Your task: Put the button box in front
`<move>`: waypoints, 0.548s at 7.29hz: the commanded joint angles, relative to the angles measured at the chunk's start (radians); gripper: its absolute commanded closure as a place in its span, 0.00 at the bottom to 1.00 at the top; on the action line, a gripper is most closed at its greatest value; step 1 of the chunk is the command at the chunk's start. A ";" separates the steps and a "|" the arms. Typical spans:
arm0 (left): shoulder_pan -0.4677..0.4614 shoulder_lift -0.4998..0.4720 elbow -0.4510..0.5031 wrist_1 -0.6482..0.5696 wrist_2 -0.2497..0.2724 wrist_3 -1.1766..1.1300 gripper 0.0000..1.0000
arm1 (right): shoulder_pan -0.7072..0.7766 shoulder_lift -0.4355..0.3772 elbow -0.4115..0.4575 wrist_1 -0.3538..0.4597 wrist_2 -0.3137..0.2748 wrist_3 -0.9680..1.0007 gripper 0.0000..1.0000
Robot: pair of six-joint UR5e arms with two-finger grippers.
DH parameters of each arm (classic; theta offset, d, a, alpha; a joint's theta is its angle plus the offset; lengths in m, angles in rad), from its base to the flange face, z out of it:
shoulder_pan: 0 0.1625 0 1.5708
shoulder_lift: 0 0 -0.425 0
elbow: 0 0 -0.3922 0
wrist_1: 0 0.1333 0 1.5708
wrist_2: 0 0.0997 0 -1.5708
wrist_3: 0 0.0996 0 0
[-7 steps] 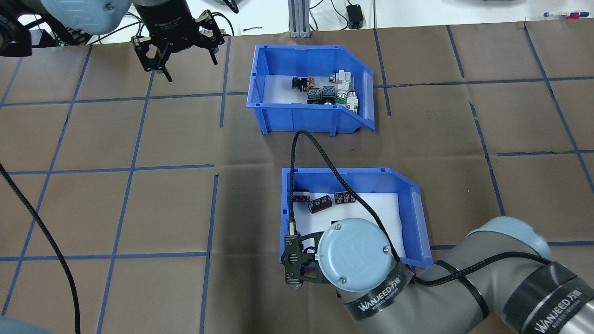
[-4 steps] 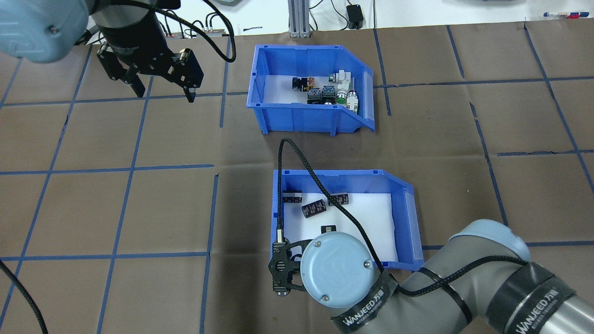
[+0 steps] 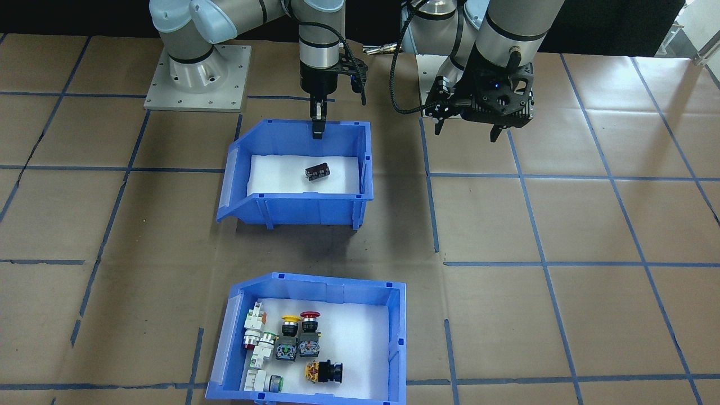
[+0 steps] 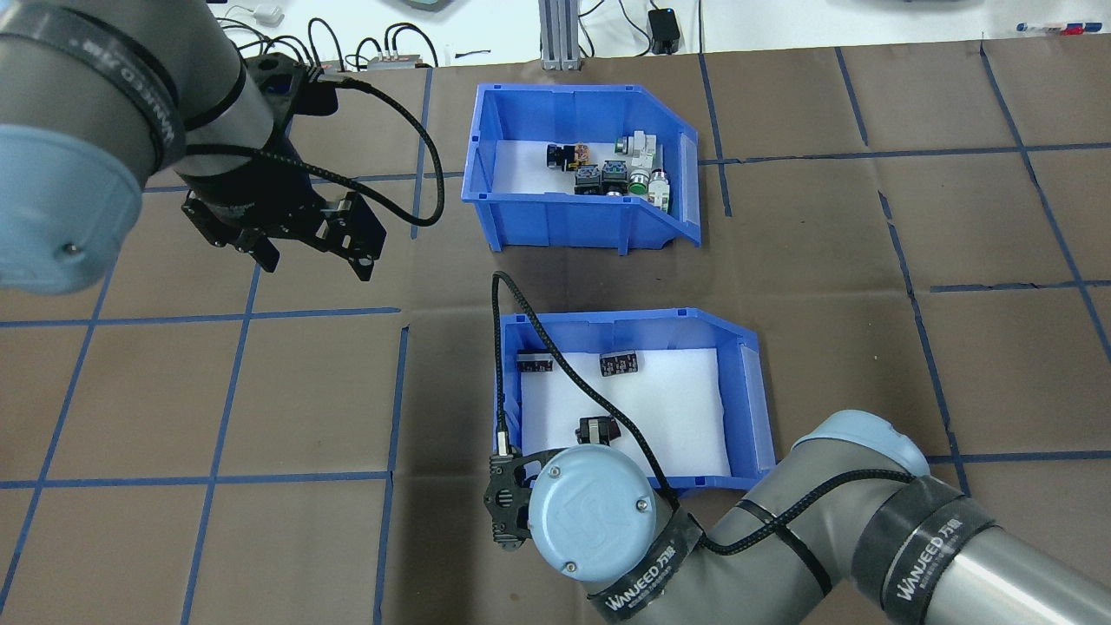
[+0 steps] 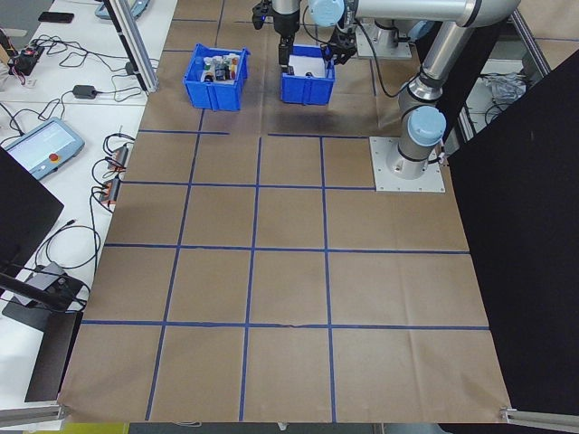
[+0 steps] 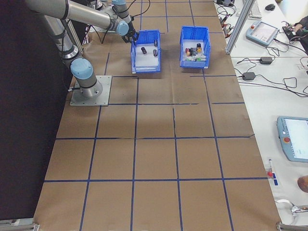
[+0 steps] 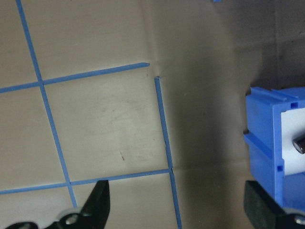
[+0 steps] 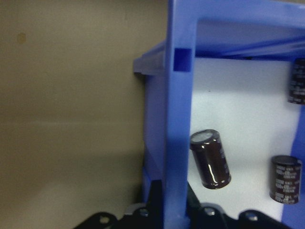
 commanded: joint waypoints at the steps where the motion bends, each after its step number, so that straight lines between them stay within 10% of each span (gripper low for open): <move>1: 0.001 0.046 -0.107 0.089 -0.014 0.009 0.00 | 0.001 -0.006 -0.002 0.000 0.000 0.026 0.00; 4: 0.016 0.048 -0.072 0.088 -0.022 0.010 0.00 | -0.024 -0.031 -0.017 0.013 -0.001 0.025 0.00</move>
